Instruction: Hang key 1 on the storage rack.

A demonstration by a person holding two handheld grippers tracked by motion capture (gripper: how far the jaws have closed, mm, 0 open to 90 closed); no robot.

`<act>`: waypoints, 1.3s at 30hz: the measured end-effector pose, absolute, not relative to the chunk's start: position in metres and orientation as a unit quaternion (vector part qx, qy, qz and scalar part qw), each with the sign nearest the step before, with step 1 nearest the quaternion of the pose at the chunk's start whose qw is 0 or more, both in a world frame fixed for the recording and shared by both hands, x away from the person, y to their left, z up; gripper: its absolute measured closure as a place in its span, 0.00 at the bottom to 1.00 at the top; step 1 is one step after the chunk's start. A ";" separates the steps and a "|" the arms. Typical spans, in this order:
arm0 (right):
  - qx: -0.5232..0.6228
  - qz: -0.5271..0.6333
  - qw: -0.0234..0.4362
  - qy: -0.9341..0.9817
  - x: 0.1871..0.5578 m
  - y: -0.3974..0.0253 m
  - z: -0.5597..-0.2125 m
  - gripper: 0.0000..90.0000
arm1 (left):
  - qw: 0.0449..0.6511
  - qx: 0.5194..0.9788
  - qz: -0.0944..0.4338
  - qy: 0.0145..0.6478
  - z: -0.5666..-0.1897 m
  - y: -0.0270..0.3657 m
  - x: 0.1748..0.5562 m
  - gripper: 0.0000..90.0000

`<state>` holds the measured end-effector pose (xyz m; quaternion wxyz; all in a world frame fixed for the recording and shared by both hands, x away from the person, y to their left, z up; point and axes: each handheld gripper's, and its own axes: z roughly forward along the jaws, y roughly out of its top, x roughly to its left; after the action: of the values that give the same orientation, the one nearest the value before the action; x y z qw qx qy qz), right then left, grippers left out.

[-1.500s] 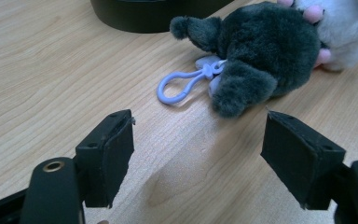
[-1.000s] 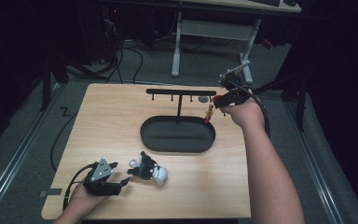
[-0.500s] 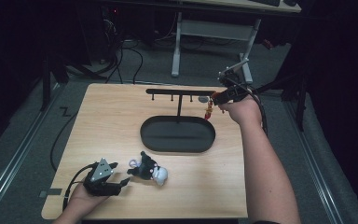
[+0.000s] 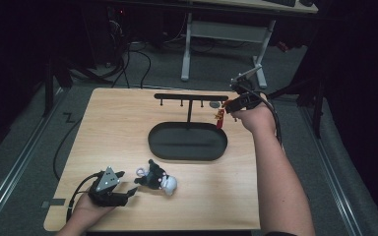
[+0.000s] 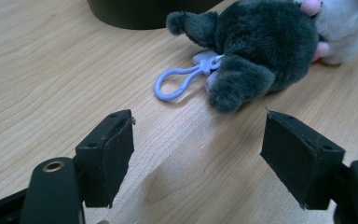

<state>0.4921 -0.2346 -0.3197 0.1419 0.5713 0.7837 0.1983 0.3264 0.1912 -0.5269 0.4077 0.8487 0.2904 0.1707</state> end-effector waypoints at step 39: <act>0.587 0.192 0.113 0.778 0.463 -0.244 -0.374 0.51 | 0.402 0.856 0.169 0.277 -0.529 0.184 0.327 0.28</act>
<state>0.4633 -0.2440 -0.3738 0.1133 0.5869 0.7782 0.1924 0.3266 0.1840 -0.5286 0.4018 0.8562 0.2775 0.1687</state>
